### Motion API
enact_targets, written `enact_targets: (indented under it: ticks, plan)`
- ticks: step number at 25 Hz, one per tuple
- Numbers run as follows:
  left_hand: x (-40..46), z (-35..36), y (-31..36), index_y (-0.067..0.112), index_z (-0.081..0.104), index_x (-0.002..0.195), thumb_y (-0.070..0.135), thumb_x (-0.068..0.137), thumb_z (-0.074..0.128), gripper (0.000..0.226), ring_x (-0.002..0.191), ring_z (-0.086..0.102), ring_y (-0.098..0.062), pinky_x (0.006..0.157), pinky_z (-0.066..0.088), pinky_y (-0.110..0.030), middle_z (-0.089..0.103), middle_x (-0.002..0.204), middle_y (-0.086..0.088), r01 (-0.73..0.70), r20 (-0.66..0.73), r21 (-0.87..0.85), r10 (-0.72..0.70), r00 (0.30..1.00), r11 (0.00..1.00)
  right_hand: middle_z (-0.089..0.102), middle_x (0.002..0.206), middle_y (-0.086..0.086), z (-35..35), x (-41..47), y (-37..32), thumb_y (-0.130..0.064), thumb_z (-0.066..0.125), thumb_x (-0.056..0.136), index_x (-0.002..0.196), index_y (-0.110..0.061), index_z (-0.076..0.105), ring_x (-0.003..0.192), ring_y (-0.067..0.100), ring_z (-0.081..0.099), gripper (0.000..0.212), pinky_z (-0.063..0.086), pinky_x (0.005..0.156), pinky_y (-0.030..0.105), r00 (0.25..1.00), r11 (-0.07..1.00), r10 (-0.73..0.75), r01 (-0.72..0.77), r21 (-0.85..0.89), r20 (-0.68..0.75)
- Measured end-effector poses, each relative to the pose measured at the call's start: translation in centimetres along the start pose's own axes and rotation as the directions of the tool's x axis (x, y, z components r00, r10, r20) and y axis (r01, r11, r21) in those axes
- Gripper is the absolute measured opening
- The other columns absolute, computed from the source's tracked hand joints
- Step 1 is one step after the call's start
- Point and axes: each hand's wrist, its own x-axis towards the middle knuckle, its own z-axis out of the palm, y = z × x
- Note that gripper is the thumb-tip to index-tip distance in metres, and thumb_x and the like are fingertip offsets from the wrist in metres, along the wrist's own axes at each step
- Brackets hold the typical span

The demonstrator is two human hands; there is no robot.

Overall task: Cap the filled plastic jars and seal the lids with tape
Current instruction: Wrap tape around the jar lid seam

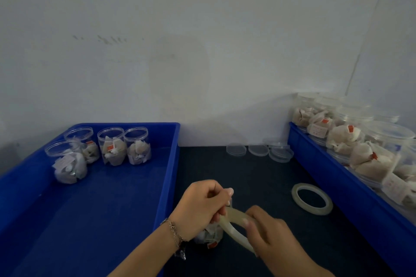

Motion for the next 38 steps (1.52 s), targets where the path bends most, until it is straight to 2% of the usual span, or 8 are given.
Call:
enact_targets:
  ticks: [6, 13, 18, 21, 27, 31, 35, 38]
  plan:
    - [-1.0, 0.1, 0.7, 0.019, 0.058, 0.067, 0.024, 0.09, 0.057, 0.023, 0.045, 0.051, 0.003, 0.048, 0.041, -0.008, 0.06, 0.053, 0.01, -0.181, -0.044, 0.03, 0.183, 0.982, 0.983, 0.065, 0.081, -0.009, 0.2, 1.1, 0.3, -0.077, 0.049, 0.073, 0.134, -0.058, -0.015, 0.068, 0.001, 0.063, 0.091, 0.047, 0.062, 0.019, 0.917, 0.946, 0.299, -0.249, -0.208, 0.264]
    - [0.6, -2.9, 0.5, 0.01, 0.059, 0.068, 0.019, 0.09, 0.058, 0.023, 0.048, 0.055, -0.002, 0.052, 0.046, -0.011, 0.065, 0.058, 0.005, -0.231, -0.199, 0.088, 0.244, 0.949, 0.969, 0.062, 0.061, -0.009, -2.0, -2.3, 0.5, -0.058, 0.062, 0.081, 0.148, -0.024, 0.009, 0.05, 0.0, 0.055, 0.092, 0.042, 0.051, 0.013, 0.737, 0.594, -0.043, -0.524, 0.611, 0.674]
    - [0.5, -3.2, 0.0, 0.014, 0.066, 0.072, 0.042, 0.073, 0.062, 0.029, 0.061, 0.067, -0.009, 0.061, 0.052, -0.016, 0.071, 0.07, 0.002, -0.308, 0.016, 0.193, 0.311, 0.95, 0.932, 0.062, 0.124, 0.013, -1.3, -0.5, -0.7, -0.079, 0.066, 0.045, 0.141, 0.004, -0.008, 0.099, -0.02, 0.049, 0.147, 0.039, 0.078, 0.001, 0.76, 0.706, -0.088, -0.408, 0.579, 0.643]
    - [0.5, -3.4, 0.2, 0.015, 0.072, 0.069, 0.044, 0.064, 0.068, 0.03, 0.065, 0.07, -0.013, 0.063, 0.054, -0.016, 0.072, 0.07, -0.002, -0.313, 0.071, 0.103, 0.307, 0.949, 0.944, 0.07, 0.066, -0.01, -2.2, -0.6, 0.4, -0.03, 0.064, 0.064, 0.144, 0.002, 0.028, 0.057, -0.005, 0.063, 0.093, 0.048, 0.053, 0.012, 0.761, 0.852, -0.011, -0.333, 0.404, 0.649]
    - [1.1, -3.3, -0.7, 0.005, 0.066, 0.072, 0.042, 0.055, 0.079, 0.043, 0.066, 0.066, -0.013, 0.064, 0.057, -0.026, 0.07, 0.071, -0.002, -0.191, 0.178, 0.152, 0.163, 0.97, 0.97, 0.074, 0.091, 0.004, -0.9, -1.6, 1.5, -0.014, 0.028, 0.098, 0.109, -0.032, 0.052, 0.055, 0.013, 0.059, 0.033, 0.041, 0.052, 0.025, 0.901, 0.919, 0.25, -0.336, 0.208, 0.354]
    - [1.3, -3.5, -1.5, 0.02, 0.069, 0.076, 0.043, 0.078, 0.07, 0.023, 0.069, 0.054, -0.002, 0.072, 0.048, -0.025, 0.057, 0.072, 0.016, -0.311, 0.176, 0.707, 0.268, 0.947, 0.636, 0.07, 0.091, -0.003, 0.6, -1.6, 1.2, -0.032, 0.039, 0.099, 0.092, -0.028, 0.057, 0.05, 0.007, 0.053, 0.019, 0.039, 0.045, 0.021, 0.958, 0.946, 0.286, -0.278, 0.166, -0.026]
    - [1.3, -4.2, -1.2, 0.023, 0.065, 0.063, 0.054, 0.075, 0.068, 0.033, 0.064, 0.054, -0.004, 0.069, 0.05, -0.028, 0.059, 0.065, 0.01, -0.24, 0.166, 0.776, 0.178, 0.97, 0.583, 0.066, 0.079, -0.005, 1.3, -1.8, 0.9, -0.044, 0.036, 0.098, 0.087, -0.031, 0.053, 0.057, 0.006, 0.055, 0.024, 0.046, 0.055, 0.029, 0.958, 0.973, 0.072, -0.128, -0.192, -0.277]
    - [0.9, -4.1, -0.7, 0.016, 0.057, 0.057, 0.079, 0.063, 0.055, 0.063, 0.054, 0.051, -0.014, 0.057, 0.044, -0.03, 0.052, 0.054, 0.003, -0.098, 0.067, 0.948, 0.111, 0.992, 0.302, 0.054, 0.069, -0.006, 1.5, -2.4, -0.6, -0.041, 0.032, 0.1, 0.089, -0.033, 0.045, 0.059, 0.008, 0.053, 0.019, 0.042, 0.051, 0.024, 0.96, 0.815, -0.132, -0.036, -0.579, -0.246]
